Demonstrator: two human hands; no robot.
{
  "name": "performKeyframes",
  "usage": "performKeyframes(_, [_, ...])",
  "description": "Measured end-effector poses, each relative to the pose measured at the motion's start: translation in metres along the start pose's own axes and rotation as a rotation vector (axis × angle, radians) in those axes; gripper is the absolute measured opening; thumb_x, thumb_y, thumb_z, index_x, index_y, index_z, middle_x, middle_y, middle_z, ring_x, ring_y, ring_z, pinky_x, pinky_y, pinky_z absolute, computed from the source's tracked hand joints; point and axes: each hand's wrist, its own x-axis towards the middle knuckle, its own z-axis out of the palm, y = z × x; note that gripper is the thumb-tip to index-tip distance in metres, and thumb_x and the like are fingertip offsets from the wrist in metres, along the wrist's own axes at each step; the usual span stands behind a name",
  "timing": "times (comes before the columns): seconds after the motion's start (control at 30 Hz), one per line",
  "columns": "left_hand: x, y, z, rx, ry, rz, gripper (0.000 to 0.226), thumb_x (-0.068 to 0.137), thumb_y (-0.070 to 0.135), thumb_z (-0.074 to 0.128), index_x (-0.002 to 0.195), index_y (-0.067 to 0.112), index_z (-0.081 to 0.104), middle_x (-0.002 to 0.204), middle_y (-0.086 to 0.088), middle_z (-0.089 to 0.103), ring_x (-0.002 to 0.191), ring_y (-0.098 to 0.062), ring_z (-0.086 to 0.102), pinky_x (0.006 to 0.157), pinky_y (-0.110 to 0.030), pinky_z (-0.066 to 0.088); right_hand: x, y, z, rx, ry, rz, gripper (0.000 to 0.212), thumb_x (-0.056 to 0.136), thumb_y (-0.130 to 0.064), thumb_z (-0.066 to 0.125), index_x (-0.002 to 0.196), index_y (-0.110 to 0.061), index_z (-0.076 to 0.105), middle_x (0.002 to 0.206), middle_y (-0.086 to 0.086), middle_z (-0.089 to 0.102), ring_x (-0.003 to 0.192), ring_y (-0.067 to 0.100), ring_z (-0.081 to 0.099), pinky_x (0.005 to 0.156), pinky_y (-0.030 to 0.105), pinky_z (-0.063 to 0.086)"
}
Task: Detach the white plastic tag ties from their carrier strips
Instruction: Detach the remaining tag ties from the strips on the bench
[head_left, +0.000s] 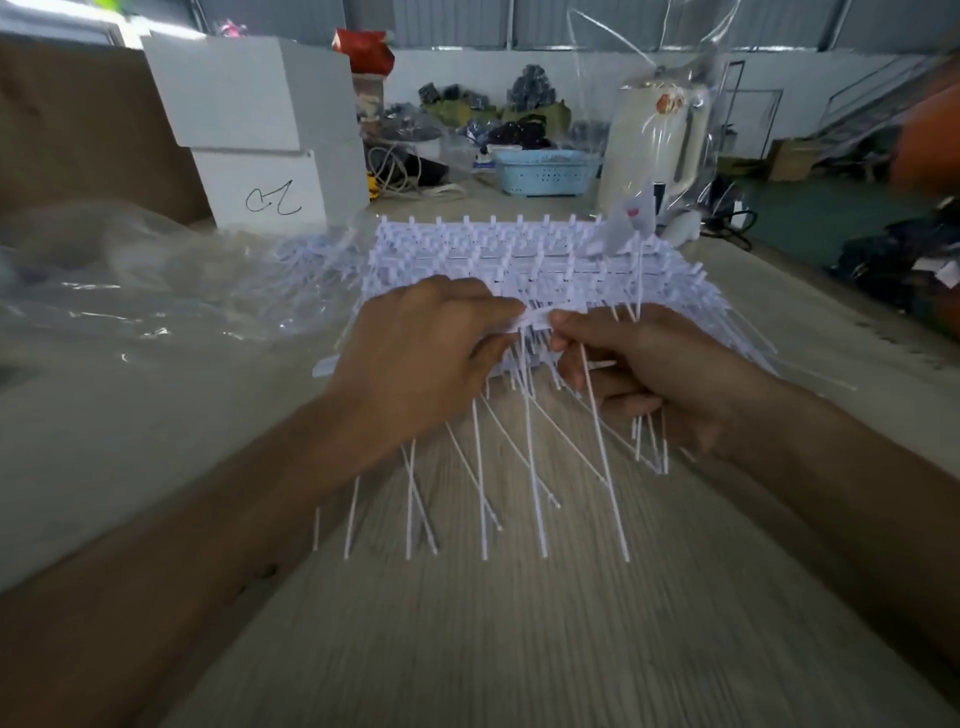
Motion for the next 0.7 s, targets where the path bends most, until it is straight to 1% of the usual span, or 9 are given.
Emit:
performKeyframes(0.1, [-0.001, 0.001, -0.004, 0.146, -0.059, 0.087, 0.022, 0.094, 0.023, 0.060, 0.109, 0.020, 0.075, 0.096, -0.001, 0.074, 0.087, -0.033, 0.069, 0.064, -0.043, 0.057, -0.002, 0.002, -0.001, -0.167, 0.006, -0.071, 0.025, 0.094, -0.030, 0.067, 0.074, -0.014, 0.068, 0.066, 0.011, 0.065, 0.041, 0.009, 0.037, 0.035, 0.016, 0.023])
performKeyframes(0.23, [0.000, 0.006, -0.009, 0.264, -0.104, 0.124, 0.020, 0.091, 0.014, 0.066, 0.109, 0.019, 0.073, 0.096, 0.002, 0.072, 0.087, -0.028, 0.067, 0.066, -0.038, 0.054, -0.006, 0.000, -0.002, -0.184, -0.027, -0.088, 0.023, 0.097, -0.028, 0.065, 0.079, -0.012, 0.066, 0.069, 0.010, 0.065, 0.041, 0.008, 0.036, 0.036, 0.017, 0.024])
performKeyframes(0.3, [-0.001, 0.007, -0.012, 0.291, -0.106, 0.136, 0.022, 0.089, 0.010, 0.062, 0.106, 0.019, 0.072, 0.091, 0.002, 0.070, 0.083, -0.027, 0.066, 0.061, -0.035, 0.050, -0.007, -0.002, -0.001, -0.195, -0.010, -0.143, 0.025, 0.097, -0.025, 0.064, 0.078, -0.010, 0.063, 0.067, 0.008, 0.065, 0.042, 0.008, 0.037, 0.037, 0.018, 0.027])
performKeyframes(0.37, [-0.002, 0.007, -0.014, 0.272, -0.111, 0.152, 0.028, 0.084, 0.005, 0.054, 0.103, 0.016, 0.072, 0.088, 0.000, 0.068, 0.080, -0.029, 0.066, 0.055, -0.034, 0.048, -0.008, -0.002, 0.002, -0.363, 0.041, -0.298, 0.032, 0.099, -0.022, 0.062, 0.073, -0.004, 0.060, 0.060, 0.003, 0.063, 0.043, 0.011, 0.040, 0.041, 0.020, 0.032])
performKeyframes(0.43, [-0.004, 0.008, -0.014, 0.223, -0.137, 0.147, 0.034, 0.083, 0.006, 0.050, 0.109, 0.016, 0.071, 0.093, -0.001, 0.067, 0.087, -0.029, 0.066, 0.058, -0.036, 0.048, -0.007, -0.002, 0.004, -0.584, 0.075, -0.448, 0.035, 0.101, -0.021, 0.059, 0.069, -0.008, 0.057, 0.058, 0.000, 0.064, 0.047, 0.008, 0.047, 0.051, 0.018, 0.038])
performKeyframes(0.5, [-0.003, 0.007, -0.014, 0.173, -0.137, 0.136, 0.034, 0.084, 0.004, 0.055, 0.110, 0.017, 0.071, 0.096, -0.001, 0.068, 0.090, -0.029, 0.066, 0.060, -0.037, 0.050, -0.008, -0.004, 0.003, -0.686, 0.079, -0.507, 0.032, 0.101, -0.021, 0.057, 0.070, -0.015, 0.054, 0.057, -0.003, 0.063, 0.051, 0.004, 0.052, 0.059, 0.016, 0.039])
performKeyframes(0.6, [-0.002, 0.003, -0.014, 0.040, -0.097, 0.146, 0.023, 0.082, 0.000, 0.067, 0.096, 0.014, 0.078, 0.085, -0.005, 0.071, 0.076, -0.033, 0.070, 0.054, -0.041, 0.056, -0.008, -0.007, -0.002, -0.910, 0.102, -0.574, 0.029, 0.101, -0.025, 0.056, 0.073, -0.018, 0.053, 0.059, -0.007, 0.059, 0.057, 0.005, 0.056, 0.060, 0.014, 0.037])
performKeyframes(0.67, [-0.001, 0.001, -0.013, -0.004, -0.045, 0.165, 0.015, 0.084, 0.010, 0.065, 0.093, 0.012, 0.078, 0.082, -0.008, 0.071, 0.071, -0.033, 0.070, 0.054, -0.040, 0.057, -0.010, -0.011, -0.004, -0.967, 0.127, -0.620, 0.030, 0.100, -0.026, 0.057, 0.071, -0.024, 0.051, 0.059, -0.009, 0.058, 0.059, 0.003, 0.057, 0.060, 0.013, 0.038])
performKeyframes(0.7, [0.000, 0.000, -0.012, -0.031, -0.030, 0.140, 0.018, 0.088, 0.017, 0.062, 0.097, 0.013, 0.077, 0.086, -0.008, 0.072, 0.075, -0.032, 0.070, 0.058, -0.039, 0.057, -0.011, -0.013, -0.005, -0.963, 0.141, -0.628, 0.032, 0.100, -0.028, 0.056, 0.069, -0.026, 0.051, 0.059, -0.008, 0.058, 0.059, 0.003, 0.057, 0.060, 0.013, 0.039])
